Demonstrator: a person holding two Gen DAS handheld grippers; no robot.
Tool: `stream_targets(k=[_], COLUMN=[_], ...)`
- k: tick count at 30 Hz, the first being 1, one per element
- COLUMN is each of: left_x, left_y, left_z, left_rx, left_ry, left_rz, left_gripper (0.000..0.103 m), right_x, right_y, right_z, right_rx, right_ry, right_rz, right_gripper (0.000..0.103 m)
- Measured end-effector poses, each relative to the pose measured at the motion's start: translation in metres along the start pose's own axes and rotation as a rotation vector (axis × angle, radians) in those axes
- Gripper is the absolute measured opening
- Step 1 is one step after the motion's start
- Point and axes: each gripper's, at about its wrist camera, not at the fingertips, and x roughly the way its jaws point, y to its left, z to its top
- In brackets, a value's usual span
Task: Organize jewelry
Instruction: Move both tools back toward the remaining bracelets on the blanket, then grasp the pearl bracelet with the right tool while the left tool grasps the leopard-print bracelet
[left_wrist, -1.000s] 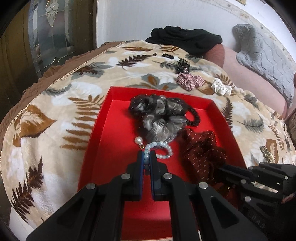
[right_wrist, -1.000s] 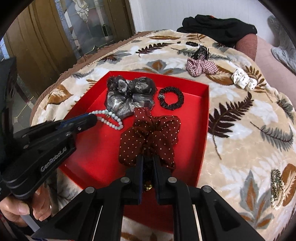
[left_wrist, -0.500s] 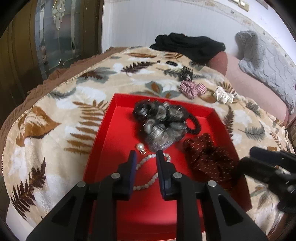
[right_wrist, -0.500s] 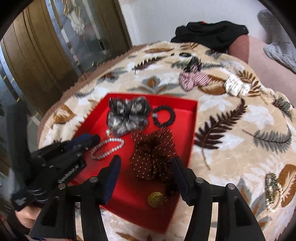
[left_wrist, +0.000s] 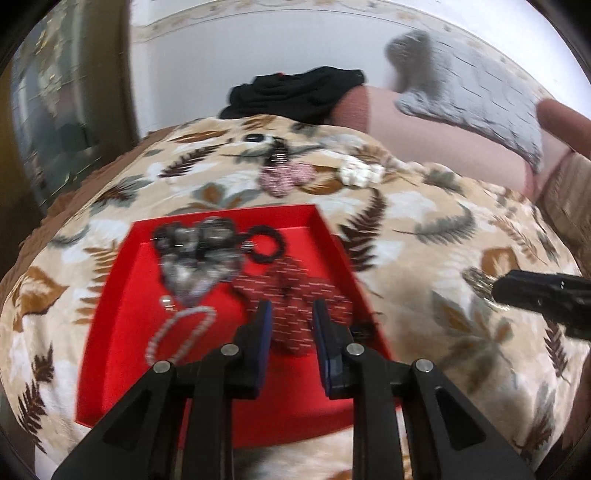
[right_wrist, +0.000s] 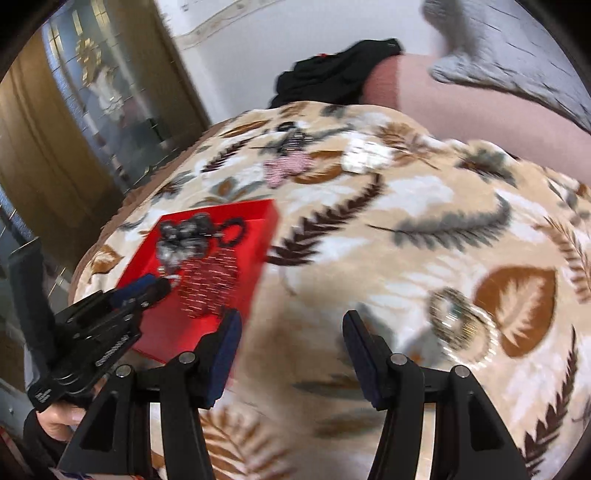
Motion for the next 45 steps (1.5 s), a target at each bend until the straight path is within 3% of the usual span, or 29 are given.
stream_targets(k=[12,15,19,30,38,40,45], left_x=[0.000,0.001,0.004,0.019,0.034,0.040,0.059], left_y=[-0.077,-0.089,-0.099,-0.116,-0.134,-0.136,-0.146], left_z=[-0.009,-0.009,-0.008,-0.006,0.006,0.011,0.021], left_rx=[0.162,0.182,0.191,0.187,0.174,0.158,0.113], left_ry=[0.031,0.044,0.058,0.104,0.148,0.163,0.203], left_rz=[-0.097,-0.115,-0.133,-0.153,-0.197,-0.209,-0.230], left_gripper=[0.022,0.022,0.022,0.023,0.023,0.023,0.023], right_x=[-0.028,-0.024,-0.015,0.001,0.032,0.030,0.009], right_y=[-0.107,-0.126,-0.148,-0.156,-0.154,-0.154,-0.161], right_z=[-0.017,-0.023,-0.030,-0.033,-0.032,-0.032,-0.033], right_rx=[0.201,0.235,0.276,0.274,0.207,0.185,0.195], right_ry=[-0.025,-0.012,0.005,0.015,0.084,0.082,0.029], right_rz=[-0.134,-0.152,-0.175,-0.172,-0.222,-0.228,-0.273], right_gripper=[0.060,0.042,0.035,0.031,0.019,0.013,0.011])
